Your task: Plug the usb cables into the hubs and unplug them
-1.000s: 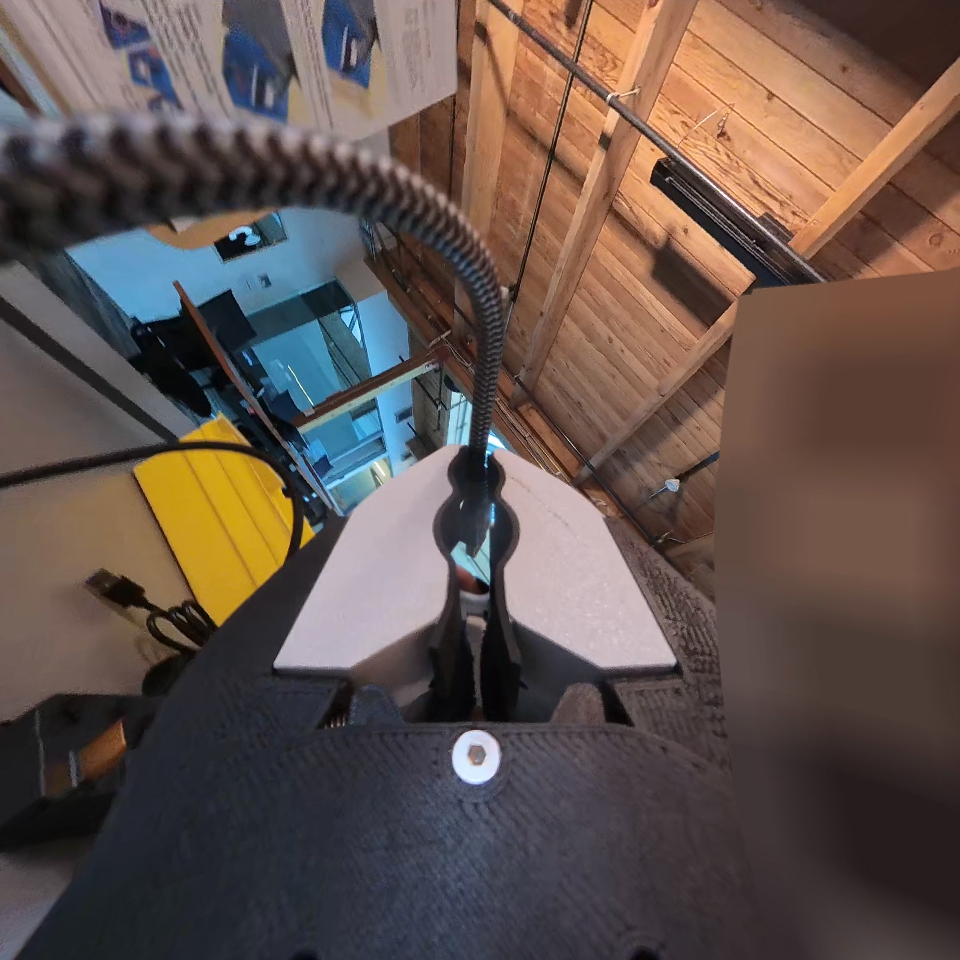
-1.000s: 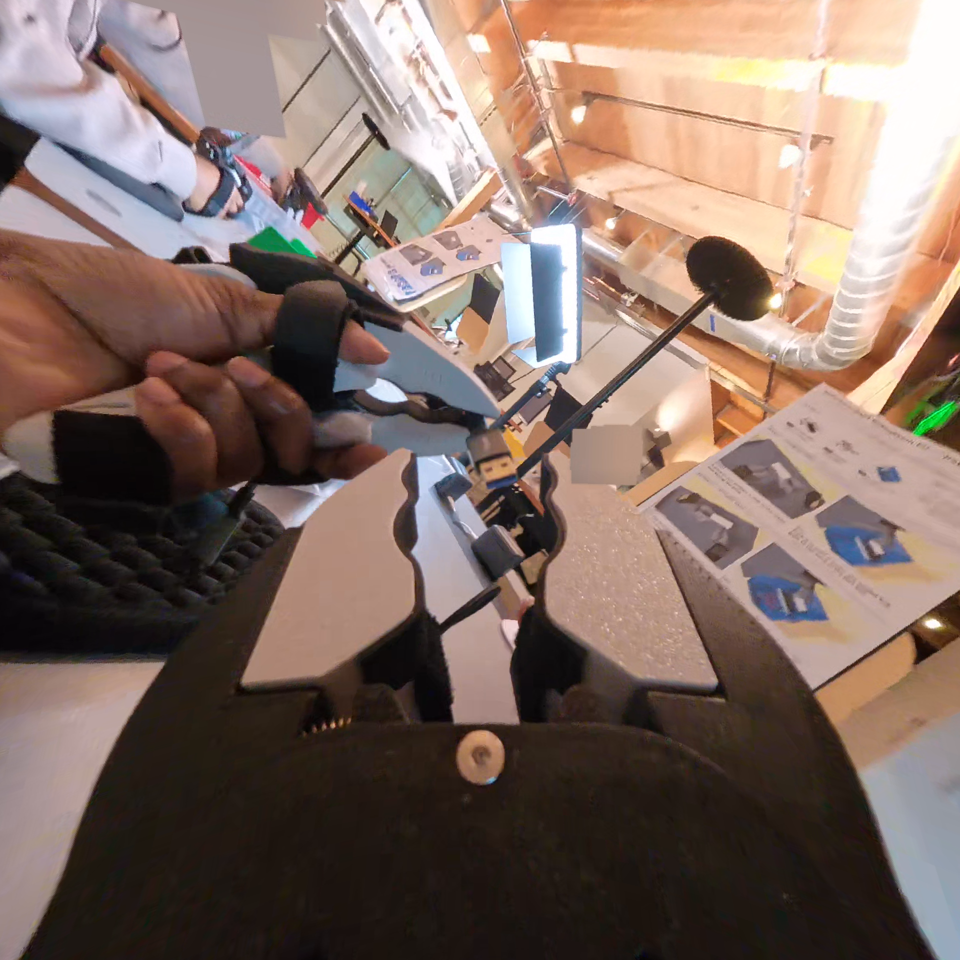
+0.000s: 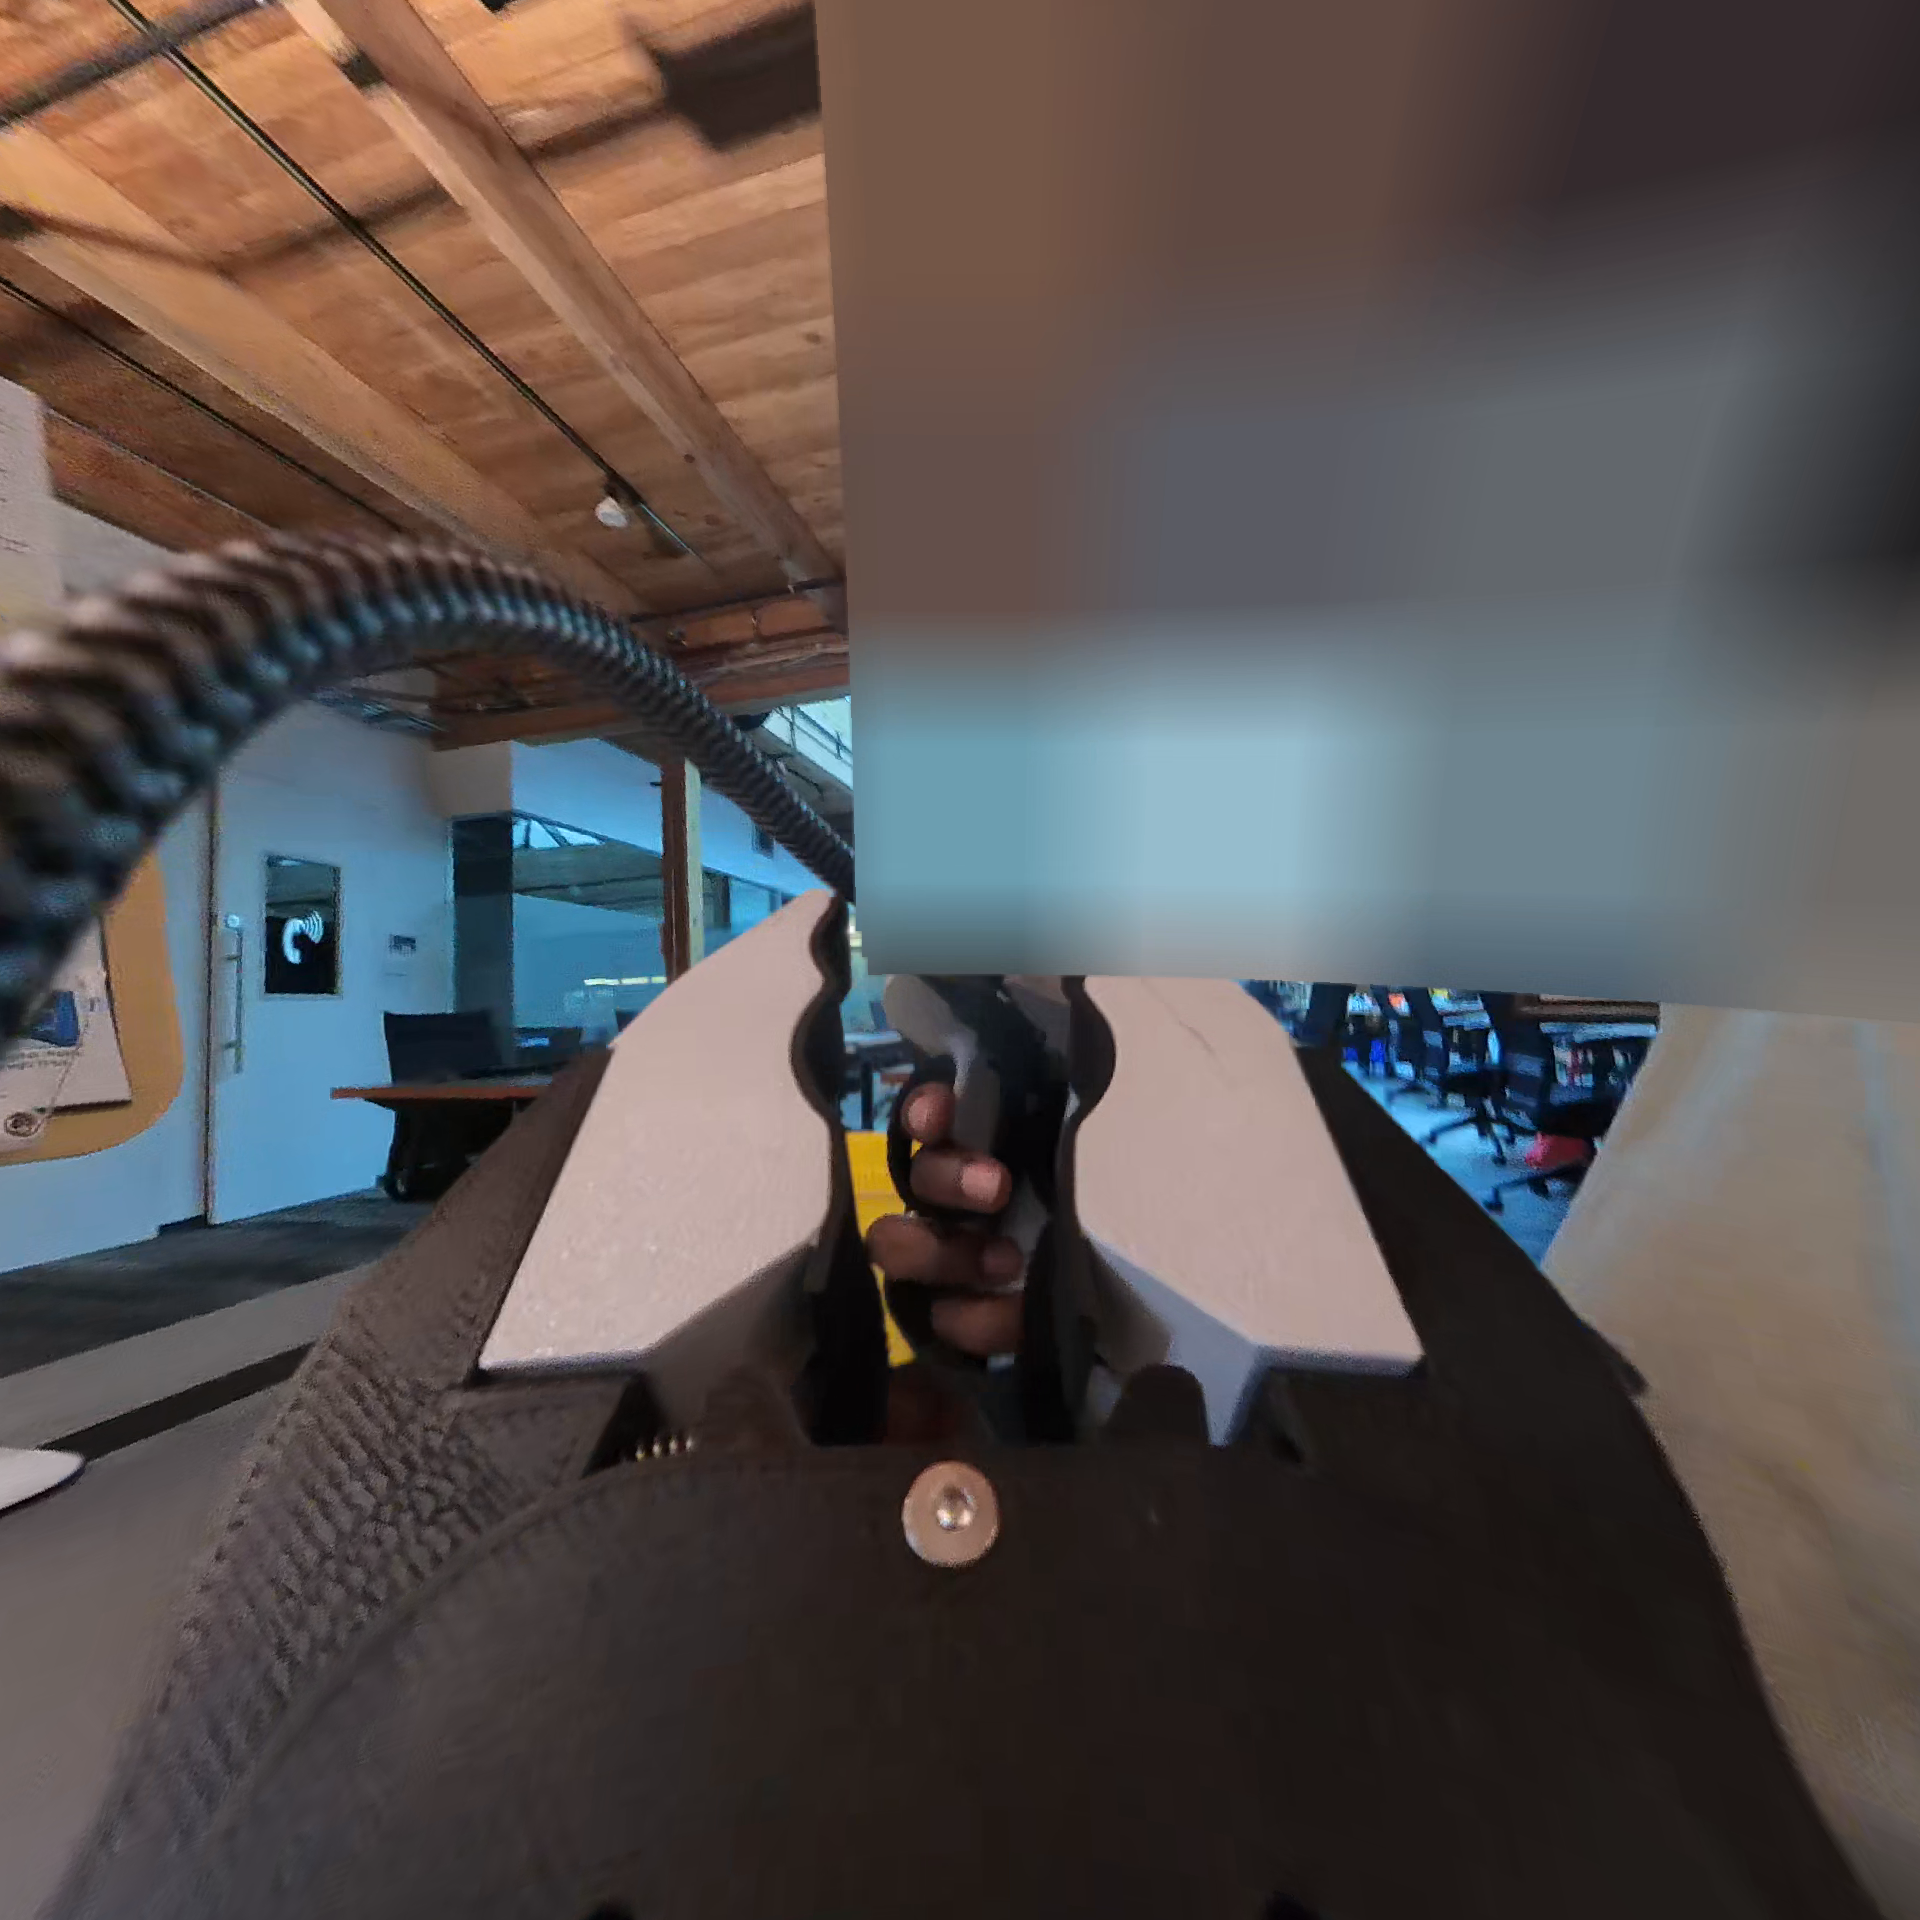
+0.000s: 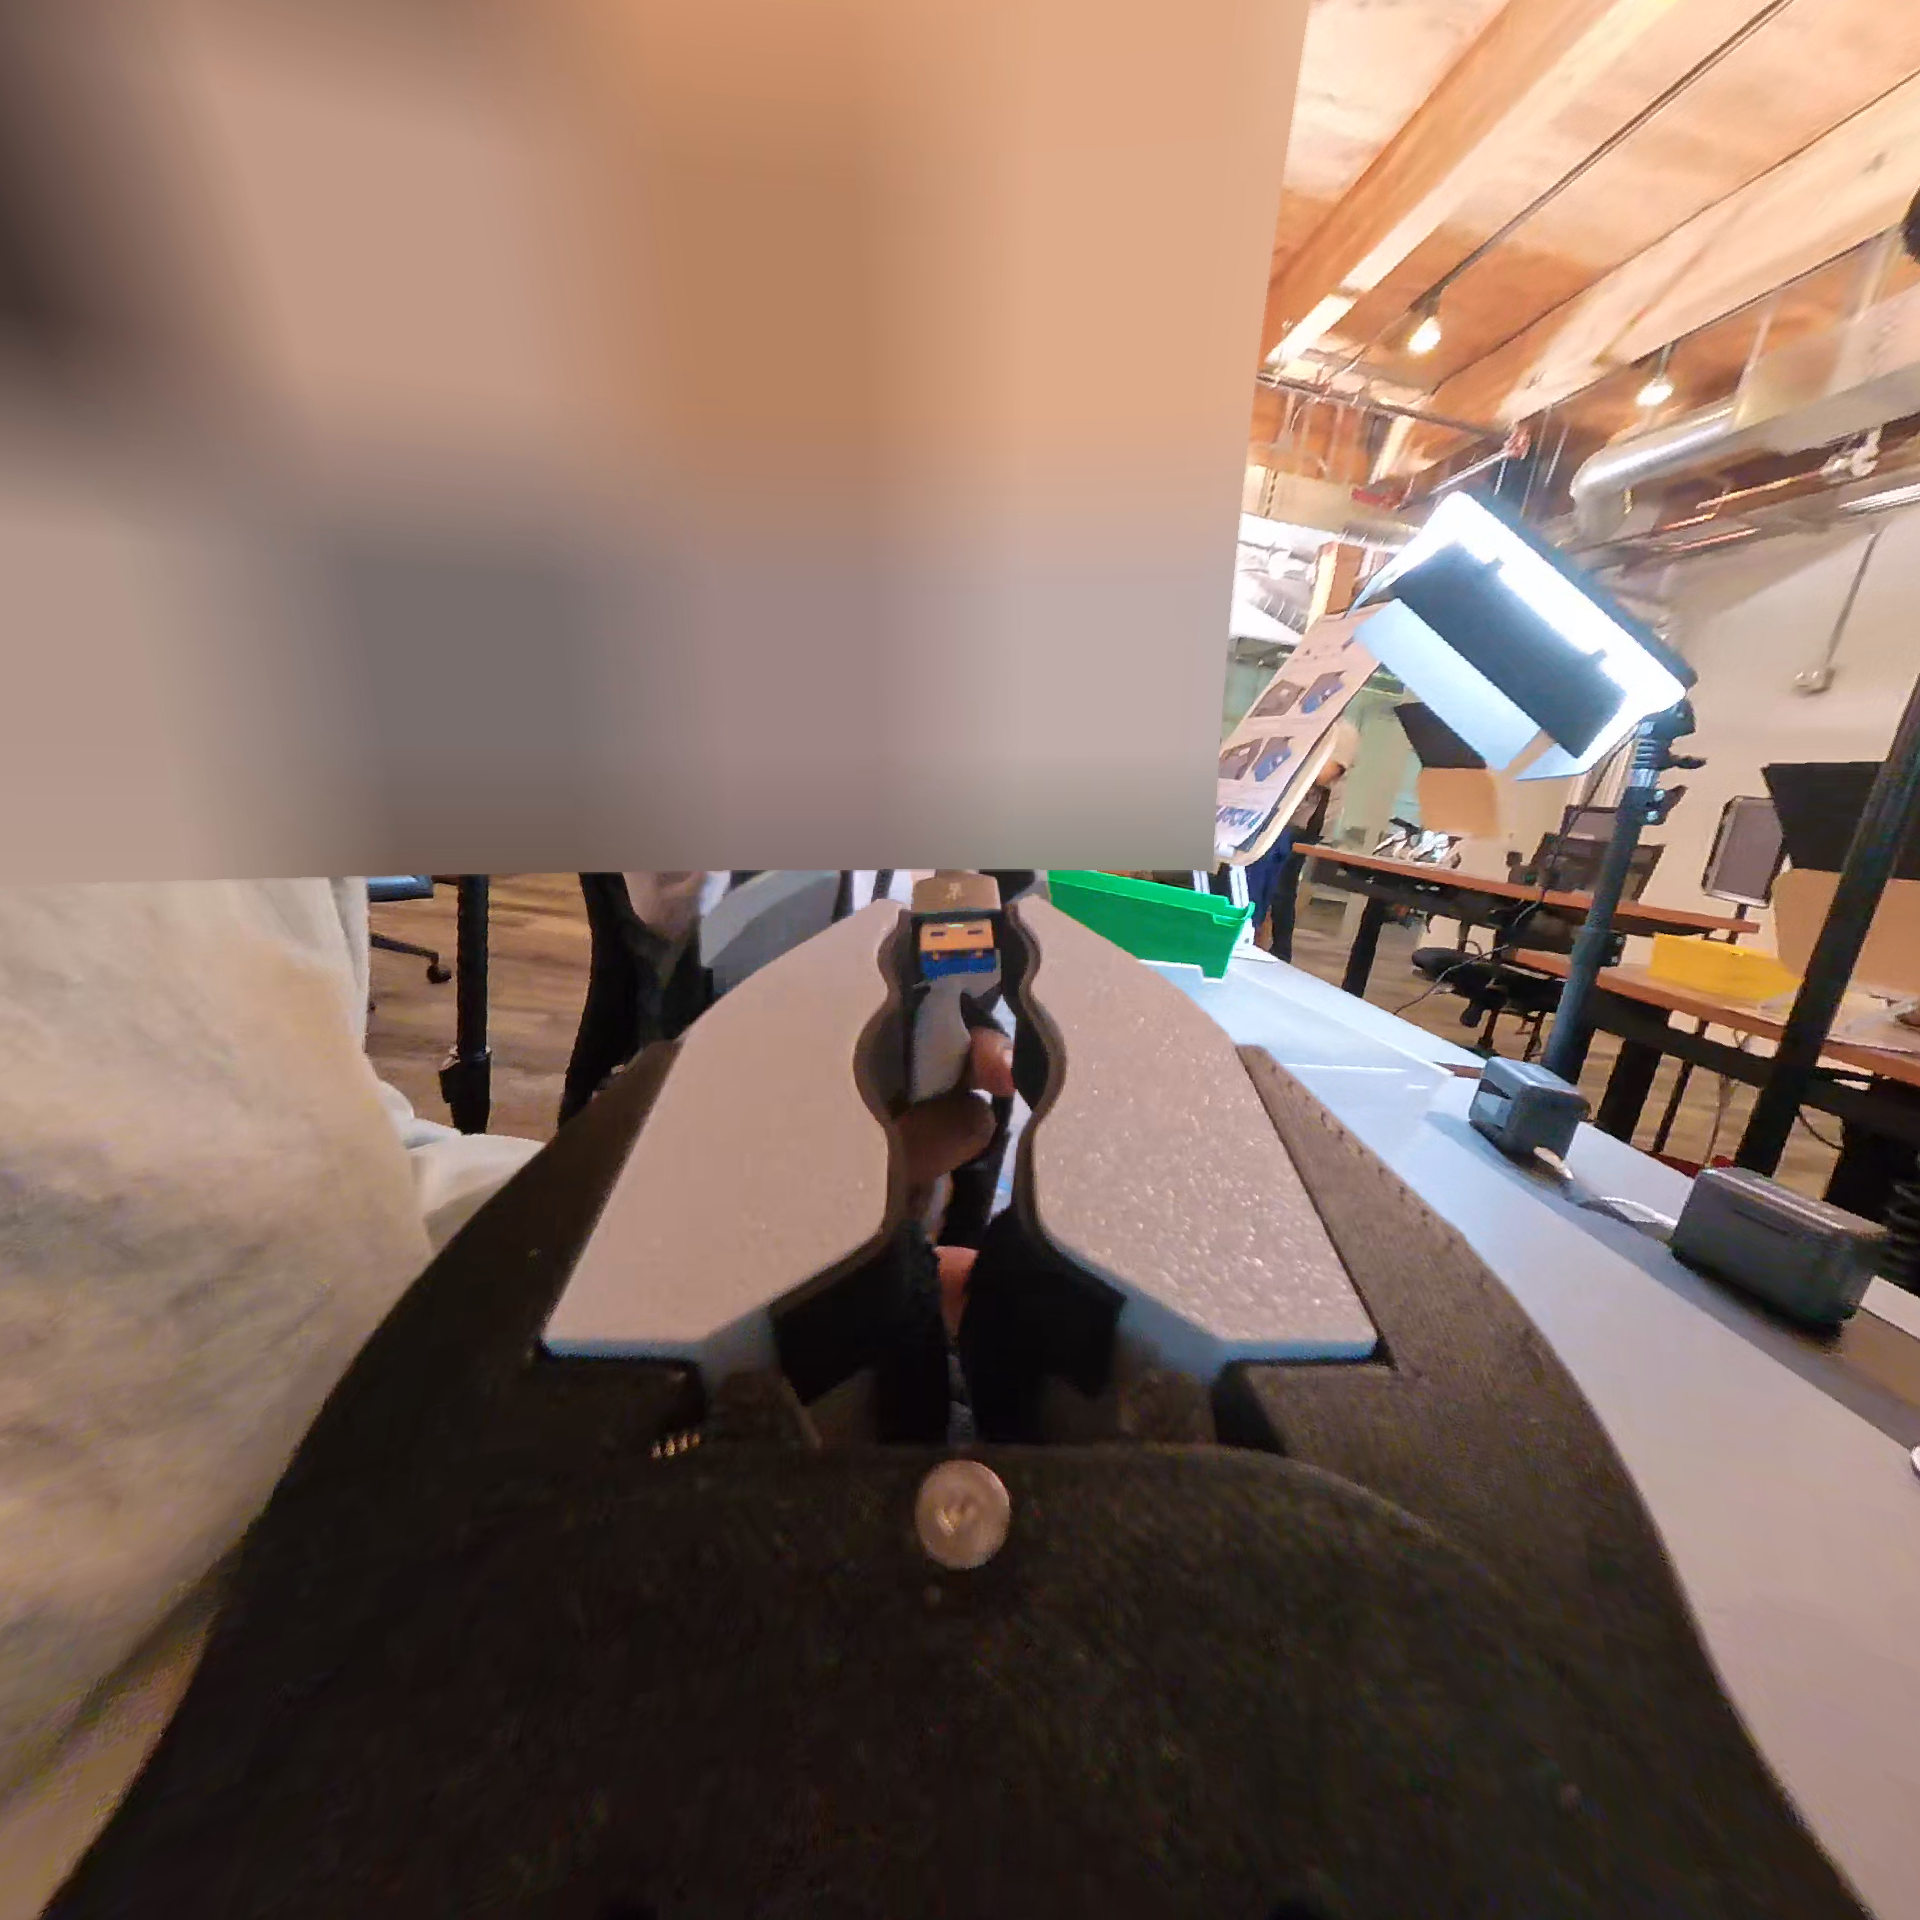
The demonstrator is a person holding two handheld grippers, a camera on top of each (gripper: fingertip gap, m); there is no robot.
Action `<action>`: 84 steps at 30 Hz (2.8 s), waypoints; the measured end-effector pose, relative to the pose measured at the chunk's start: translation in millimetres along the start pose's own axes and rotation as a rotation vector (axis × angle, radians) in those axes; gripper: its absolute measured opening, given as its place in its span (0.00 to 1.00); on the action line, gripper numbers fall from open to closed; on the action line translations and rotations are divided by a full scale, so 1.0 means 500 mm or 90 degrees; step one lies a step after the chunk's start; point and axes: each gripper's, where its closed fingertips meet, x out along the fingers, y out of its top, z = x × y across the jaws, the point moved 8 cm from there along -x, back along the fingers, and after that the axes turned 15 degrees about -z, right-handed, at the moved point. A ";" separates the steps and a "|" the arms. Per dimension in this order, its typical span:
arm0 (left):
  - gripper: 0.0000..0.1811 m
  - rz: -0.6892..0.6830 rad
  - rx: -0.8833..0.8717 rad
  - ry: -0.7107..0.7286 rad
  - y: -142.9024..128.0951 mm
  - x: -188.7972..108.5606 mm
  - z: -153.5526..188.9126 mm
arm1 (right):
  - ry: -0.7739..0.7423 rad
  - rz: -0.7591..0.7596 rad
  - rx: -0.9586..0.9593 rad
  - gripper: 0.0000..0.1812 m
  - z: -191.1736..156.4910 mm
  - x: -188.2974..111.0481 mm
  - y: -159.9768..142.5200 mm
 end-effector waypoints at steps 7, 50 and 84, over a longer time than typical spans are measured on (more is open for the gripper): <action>0.19 -0.037 0.051 -0.029 -0.007 0.002 0.009 | 0.121 0.029 0.126 0.09 -0.006 0.014 -0.018; 0.09 -0.524 0.210 -0.002 -0.018 0.035 -0.007 | -0.157 -0.756 0.156 0.42 0.027 -0.297 -0.167; 0.09 -0.932 0.144 -0.227 -0.151 0.101 -0.046 | -0.068 -0.583 0.056 0.30 0.014 -0.292 -0.171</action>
